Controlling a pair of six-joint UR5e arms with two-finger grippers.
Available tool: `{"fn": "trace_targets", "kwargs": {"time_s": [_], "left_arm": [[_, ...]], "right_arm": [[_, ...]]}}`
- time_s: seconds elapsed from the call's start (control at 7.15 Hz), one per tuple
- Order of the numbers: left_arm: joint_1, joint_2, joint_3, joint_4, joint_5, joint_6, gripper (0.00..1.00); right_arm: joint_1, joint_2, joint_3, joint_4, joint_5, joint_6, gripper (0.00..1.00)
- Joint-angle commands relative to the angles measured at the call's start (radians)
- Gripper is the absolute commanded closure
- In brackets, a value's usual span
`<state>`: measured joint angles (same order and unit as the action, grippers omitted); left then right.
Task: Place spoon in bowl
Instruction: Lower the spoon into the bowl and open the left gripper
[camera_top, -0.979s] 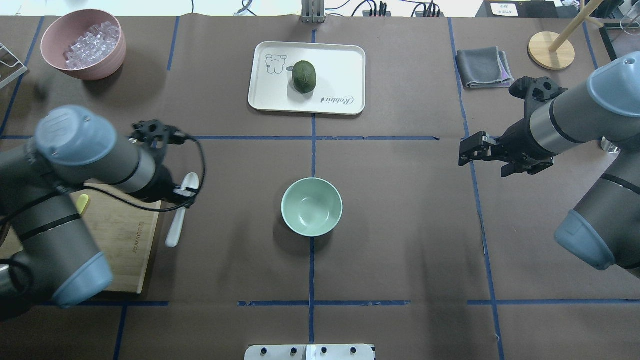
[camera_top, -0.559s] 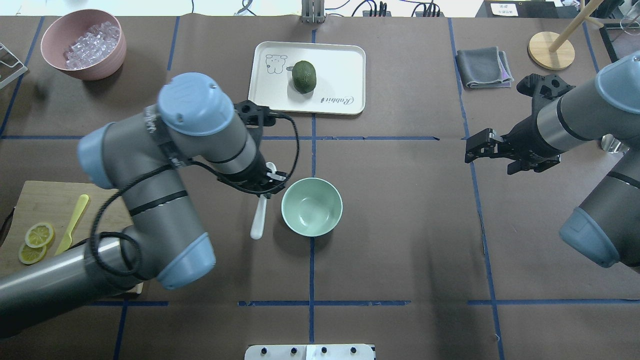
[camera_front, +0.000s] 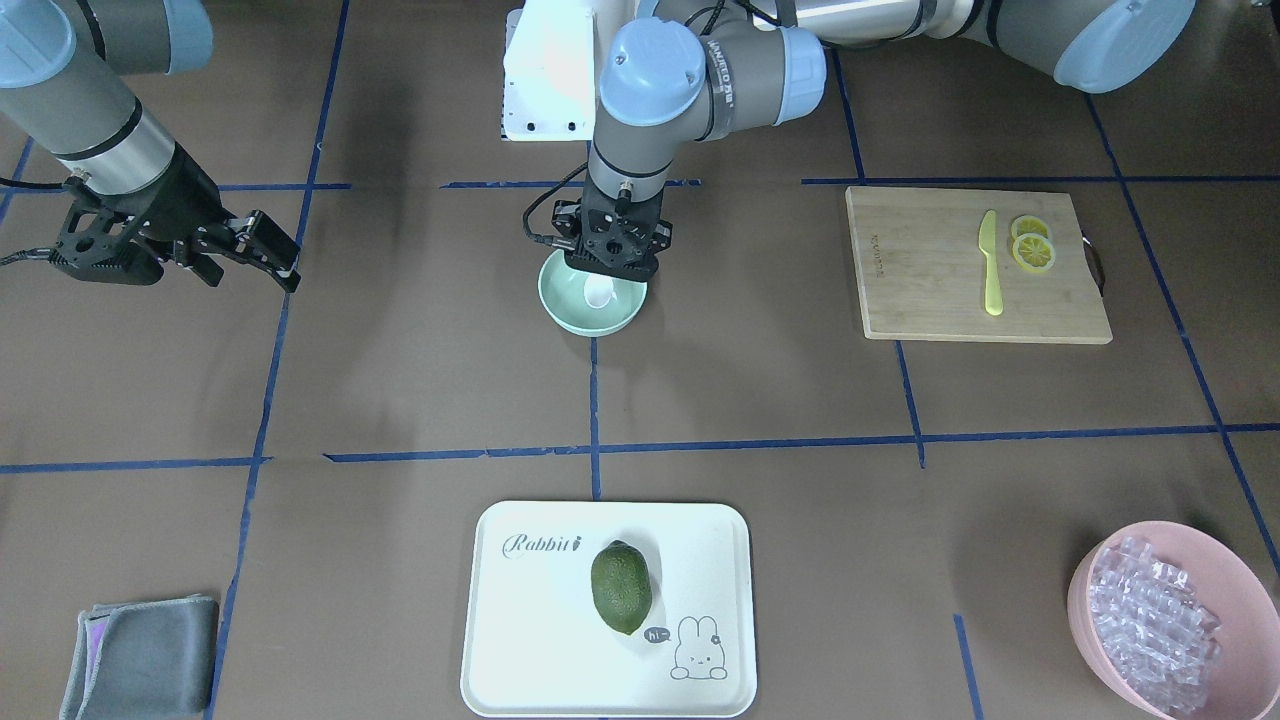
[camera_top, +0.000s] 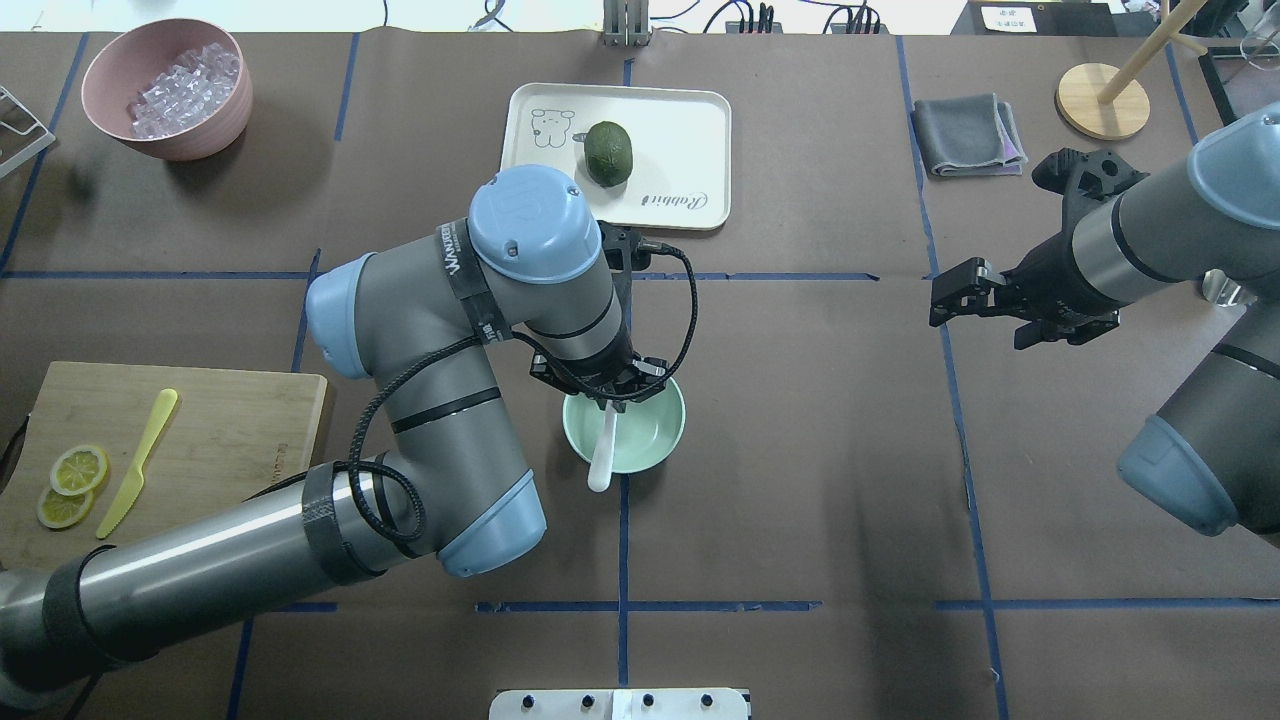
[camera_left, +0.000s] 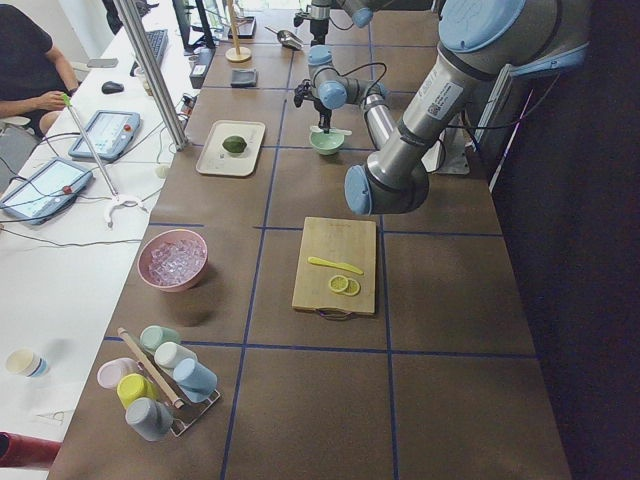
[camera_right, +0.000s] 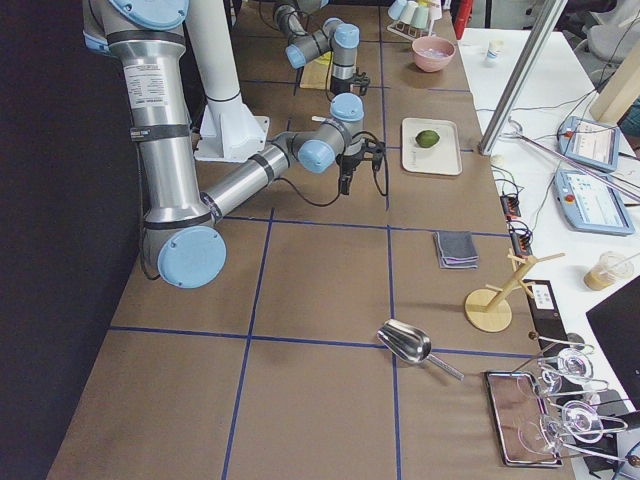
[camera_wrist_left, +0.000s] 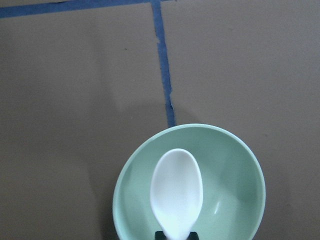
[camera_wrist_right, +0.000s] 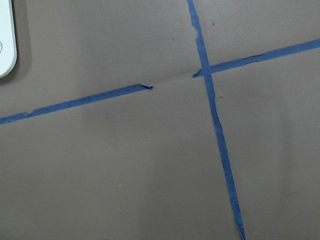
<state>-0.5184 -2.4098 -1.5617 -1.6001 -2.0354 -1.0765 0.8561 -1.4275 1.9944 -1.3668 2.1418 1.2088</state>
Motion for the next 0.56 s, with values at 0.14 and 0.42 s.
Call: {"fn": "trace_targets", "kwargs": {"time_s": [0.14,0.42], "left_arm": [[0.001,-0.035,0.077,-0.027,0.004,0.004,0.91],[0.009,-0.037,0.087,-0.029,0.007,0.003,0.21]], "right_arm": [[0.0,-0.002,0.0,0.0,0.001,0.002,0.0],[-0.002,-0.002,0.0,0.0,0.001,0.002,0.0]]}}
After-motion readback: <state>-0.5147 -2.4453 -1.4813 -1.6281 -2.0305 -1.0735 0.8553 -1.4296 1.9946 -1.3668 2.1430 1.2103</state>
